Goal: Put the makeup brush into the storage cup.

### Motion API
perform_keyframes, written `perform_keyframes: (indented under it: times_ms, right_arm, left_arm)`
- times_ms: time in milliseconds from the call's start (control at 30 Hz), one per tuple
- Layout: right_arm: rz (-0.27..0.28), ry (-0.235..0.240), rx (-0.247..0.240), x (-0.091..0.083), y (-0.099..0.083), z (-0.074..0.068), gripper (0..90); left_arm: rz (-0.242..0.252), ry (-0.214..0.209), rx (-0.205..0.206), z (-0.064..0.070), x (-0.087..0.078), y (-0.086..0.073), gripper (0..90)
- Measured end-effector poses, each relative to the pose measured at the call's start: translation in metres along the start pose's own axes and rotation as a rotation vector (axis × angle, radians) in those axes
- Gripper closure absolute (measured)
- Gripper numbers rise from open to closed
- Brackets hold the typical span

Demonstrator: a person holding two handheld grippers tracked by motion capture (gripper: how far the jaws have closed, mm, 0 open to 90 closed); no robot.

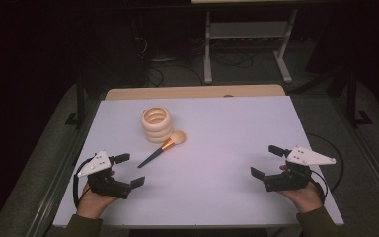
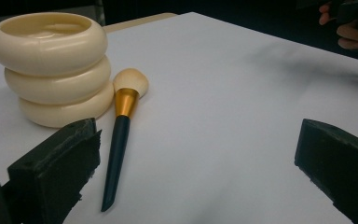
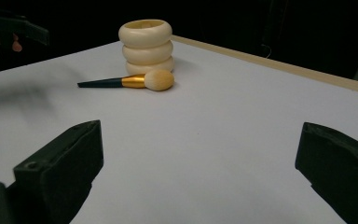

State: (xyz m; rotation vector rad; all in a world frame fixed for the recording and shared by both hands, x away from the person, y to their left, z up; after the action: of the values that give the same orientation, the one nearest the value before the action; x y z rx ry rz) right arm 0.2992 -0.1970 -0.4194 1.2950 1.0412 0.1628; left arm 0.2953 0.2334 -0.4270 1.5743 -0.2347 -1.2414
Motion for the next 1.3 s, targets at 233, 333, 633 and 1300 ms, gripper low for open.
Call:
perform_keyframes:
  times_ms: [233,333,633,1300]
  right_arm:
    - [-0.002,0.0,-0.003,0.0003,-0.0004,0.0008,0.2]
    - [0.0,0.0,0.0,0.0002,-0.0003,0.0009,0.3]
    - [0.0,-0.003,0.005,0.0003,-0.0001,0.0013,0.3]
    - [0.002,-0.006,-0.003,-0.0002,-0.0001,0.0015,0.3]
  left_arm:
    - [-0.007,0.003,0.001,-0.0003,0.0013,-0.0015,0.0]
    - [-0.007,0.004,0.002,-0.0005,0.0012,-0.0015,0.0]
    - [-0.006,0.002,-0.001,-0.0001,0.0002,-0.002,0.0]
    - [-0.003,0.008,0.0,-0.0014,-0.0011,-0.0026,0.0]
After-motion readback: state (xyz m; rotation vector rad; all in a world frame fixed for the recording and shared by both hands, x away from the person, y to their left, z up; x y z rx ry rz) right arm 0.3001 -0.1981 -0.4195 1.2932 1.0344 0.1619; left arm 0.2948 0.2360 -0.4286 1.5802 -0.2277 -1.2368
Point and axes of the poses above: each handheld gripper's, and its own axes: x roughly forward along the jaws, y roughly out of its top, z roughly to its right, the point moved 6 cm from there along x, roughly forward along the jaws, and after that the axes turned 14 degrees about -z, right-handed, at the moved point
